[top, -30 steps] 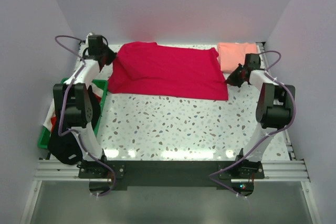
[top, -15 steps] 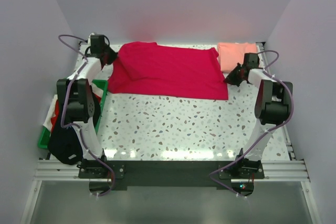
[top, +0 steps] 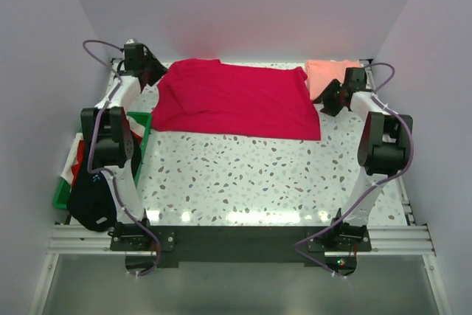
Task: Fold and stack the t-shirts
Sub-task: Fold the tshirt
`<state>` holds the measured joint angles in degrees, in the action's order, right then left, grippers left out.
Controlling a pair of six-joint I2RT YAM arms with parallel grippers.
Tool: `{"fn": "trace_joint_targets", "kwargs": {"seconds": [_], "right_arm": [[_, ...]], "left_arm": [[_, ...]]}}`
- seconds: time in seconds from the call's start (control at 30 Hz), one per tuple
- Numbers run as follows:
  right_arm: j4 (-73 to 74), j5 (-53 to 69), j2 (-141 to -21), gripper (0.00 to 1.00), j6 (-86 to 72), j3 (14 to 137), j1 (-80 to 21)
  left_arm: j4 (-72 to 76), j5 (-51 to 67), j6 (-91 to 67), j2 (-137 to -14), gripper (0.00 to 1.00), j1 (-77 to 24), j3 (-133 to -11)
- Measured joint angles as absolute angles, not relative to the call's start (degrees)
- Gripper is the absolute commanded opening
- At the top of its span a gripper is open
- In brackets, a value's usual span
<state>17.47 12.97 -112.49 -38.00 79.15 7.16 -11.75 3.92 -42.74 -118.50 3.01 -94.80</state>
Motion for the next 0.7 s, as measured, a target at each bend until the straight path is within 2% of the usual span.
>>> {"fn": "trace_joint_targets", "kwargs": {"seconds": [0.13,0.3,0.5,0.7], "right_arm": [[18.0,12.6,-111.7,0.61,-37.3,78.9,7.0],[19.0,9.9,-106.1,0.61,-36.5,74.7,4.3],[18.0,8.5,-98.8,0.61,-35.6,67.7,-4.1],[17.3,8.1,-98.2,0.61,-35.6,62.4,-5.6]], "left_arm": [[-10.6,4.5,-42.4,-116.9,0.52,3.2,-92.7],[-11.2,2.2,-44.9,-107.3,0.49,2.8,-79.4],[-11.2,-2.3,-49.1,-93.6,0.48,2.1,-62.2],[-11.6,-5.0,-50.4,-87.7,0.46,1.8,-54.1]]}}
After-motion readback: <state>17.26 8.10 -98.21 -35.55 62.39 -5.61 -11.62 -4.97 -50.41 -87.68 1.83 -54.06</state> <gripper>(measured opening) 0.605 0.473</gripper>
